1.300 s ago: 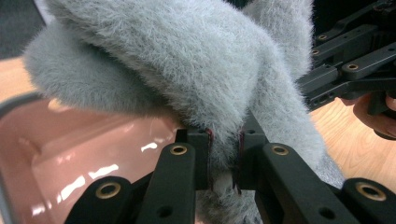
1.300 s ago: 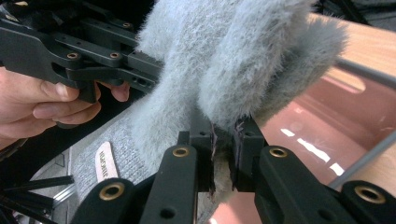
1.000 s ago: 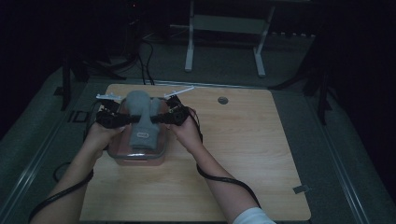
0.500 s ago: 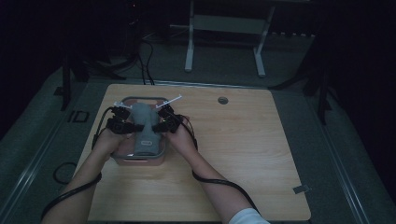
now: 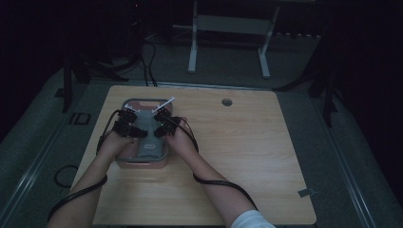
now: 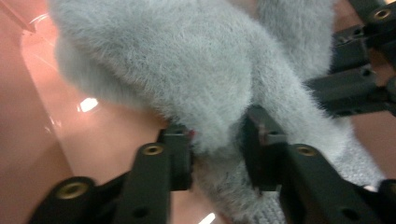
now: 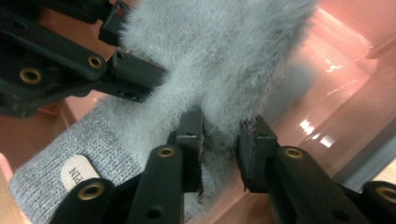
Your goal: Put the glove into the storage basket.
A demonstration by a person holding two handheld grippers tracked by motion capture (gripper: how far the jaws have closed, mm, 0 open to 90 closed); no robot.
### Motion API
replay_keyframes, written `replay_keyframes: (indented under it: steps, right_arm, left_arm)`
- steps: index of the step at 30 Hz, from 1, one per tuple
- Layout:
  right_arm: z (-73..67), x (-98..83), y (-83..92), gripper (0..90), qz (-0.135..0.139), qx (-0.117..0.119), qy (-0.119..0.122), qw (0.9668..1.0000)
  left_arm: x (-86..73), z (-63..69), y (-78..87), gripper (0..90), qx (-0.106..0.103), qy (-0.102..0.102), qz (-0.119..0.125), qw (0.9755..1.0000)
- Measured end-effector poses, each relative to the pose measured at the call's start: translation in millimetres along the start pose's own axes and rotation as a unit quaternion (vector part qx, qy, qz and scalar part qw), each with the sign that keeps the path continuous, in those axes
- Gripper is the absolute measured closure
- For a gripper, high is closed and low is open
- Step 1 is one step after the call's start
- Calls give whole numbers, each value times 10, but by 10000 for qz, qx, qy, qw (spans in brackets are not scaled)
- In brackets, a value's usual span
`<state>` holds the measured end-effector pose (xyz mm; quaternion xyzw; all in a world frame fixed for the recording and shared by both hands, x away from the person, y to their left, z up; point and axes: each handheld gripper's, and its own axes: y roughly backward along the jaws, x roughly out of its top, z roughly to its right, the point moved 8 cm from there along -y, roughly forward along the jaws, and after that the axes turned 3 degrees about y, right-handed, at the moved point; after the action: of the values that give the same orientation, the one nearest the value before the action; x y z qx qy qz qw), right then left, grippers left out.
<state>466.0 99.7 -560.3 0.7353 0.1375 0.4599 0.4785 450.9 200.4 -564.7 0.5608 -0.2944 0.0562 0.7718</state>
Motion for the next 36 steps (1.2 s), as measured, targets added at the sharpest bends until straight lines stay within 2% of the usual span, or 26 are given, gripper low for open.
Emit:
replay_keyframes:
  steps: [3,6,9,10,12,16,18,20,24,28,33,35,36]
  right_arm:
    - [11,29,45,641,80,-40,45,9999]
    - [38,56,120,513,187,-100,28,9998]
    - [51,85,213,441,367,43,24,9993]
    - [61,90,249,405,402,49,2,9992]
    - [59,106,329,370,556,206,-30,9982]
    - [54,105,500,236,795,330,70,9963]
    - [57,95,586,200,943,441,45,9946]
    - [53,75,660,191,1030,535,65,9932]
    - [76,9,771,185,1140,468,172,9922]
    - [127,-100,873,165,1256,434,306,9907]
    - [242,-272,1022,161,1422,270,396,9887]
    - [275,-349,1074,157,1456,254,444,9880]
    - [285,-388,1097,156,1465,265,451,9878]
  left_arm:
    - [25,-16,23,537,146,3,120,9998]
    - [63,-24,91,464,211,55,360,9991]
    - [97,-15,168,381,186,103,555,9982]
    - [110,-13,196,369,219,67,646,9976]
    - [125,-1,242,321,230,21,759,9969]
    - [153,71,326,233,74,-21,1110,9938]
    - [165,84,355,177,180,-59,1322,9910]
    - [167,90,376,157,305,-108,1455,9888]
    - [173,131,432,147,366,-132,1678,9851]
    - [174,273,497,147,386,-388,1834,9815]
    - [152,528,535,147,263,-704,1976,9774]
    - [145,632,547,147,148,-754,2075,9752]
    - [136,685,548,147,88,-785,2084,9749]
